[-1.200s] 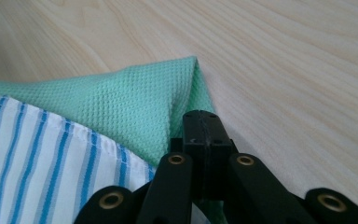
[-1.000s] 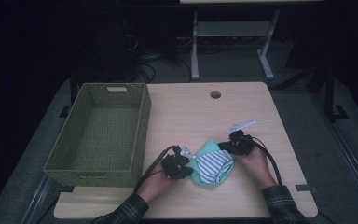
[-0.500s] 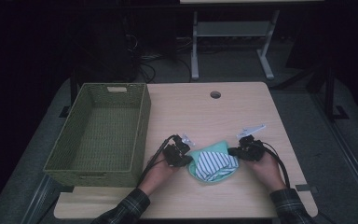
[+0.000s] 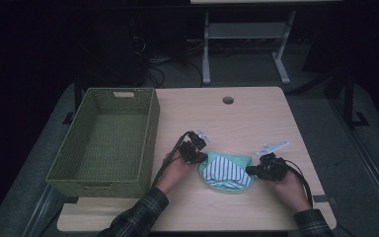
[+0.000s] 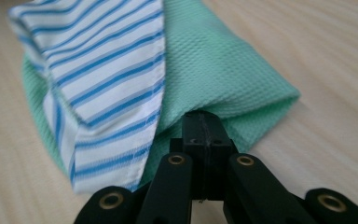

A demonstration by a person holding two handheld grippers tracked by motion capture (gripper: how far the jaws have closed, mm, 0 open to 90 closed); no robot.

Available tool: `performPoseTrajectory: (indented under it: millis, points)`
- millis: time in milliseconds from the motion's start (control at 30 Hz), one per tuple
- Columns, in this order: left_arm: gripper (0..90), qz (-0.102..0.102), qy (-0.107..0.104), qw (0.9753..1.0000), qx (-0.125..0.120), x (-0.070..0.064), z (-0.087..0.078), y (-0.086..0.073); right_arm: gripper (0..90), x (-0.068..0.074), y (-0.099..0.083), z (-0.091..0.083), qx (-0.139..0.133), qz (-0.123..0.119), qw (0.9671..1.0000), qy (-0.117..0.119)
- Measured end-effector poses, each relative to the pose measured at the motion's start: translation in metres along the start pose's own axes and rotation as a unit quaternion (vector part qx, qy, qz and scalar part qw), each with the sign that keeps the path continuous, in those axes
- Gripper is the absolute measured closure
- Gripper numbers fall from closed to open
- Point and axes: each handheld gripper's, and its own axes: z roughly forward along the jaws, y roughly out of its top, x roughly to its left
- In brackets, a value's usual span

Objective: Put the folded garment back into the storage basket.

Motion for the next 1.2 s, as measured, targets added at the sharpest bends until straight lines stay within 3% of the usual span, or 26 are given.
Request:
performPoseTrajectory:
  millis: [167,333,533,667,800,967,1200]
  points:
    - [89.4,0.002,0.004,1.0000,-0.006,0.007,0.003,0.005,89.9,0.007,0.001,0.001,0.004,-0.019,0.9998,0.006]
    - [86.9,-0.010,-0.003,0.9998,-0.018,0.010,-0.009,0.000,89.9,0.002,0.003,-0.008,-0.018,-0.013,0.9998,-0.004]
    - [74.0,-0.025,-0.025,0.9982,-0.048,0.009,-0.028,-0.008,89.9,-0.023,0.011,-0.017,-0.054,0.014,0.9982,-0.024]
    - [60.0,-0.025,-0.035,0.9976,-0.054,0.007,-0.037,-0.014,89.9,-0.039,0.019,-0.008,-0.055,0.025,0.9977,-0.030]
    - [51.0,-0.027,-0.044,0.9971,-0.056,0.002,-0.042,-0.021,89.9,-0.046,0.022,0.001,-0.048,0.030,0.9979,-0.031]
    - [40.7,-0.018,-0.052,0.9967,-0.060,-0.010,-0.047,-0.027,89.9,-0.047,0.024,0.009,-0.043,0.030,0.9983,-0.026]
    - [28.9,0.005,-0.057,0.9972,-0.049,-0.020,-0.051,-0.031,89.8,-0.042,0.017,0.007,-0.029,0.022,0.9992,-0.017]
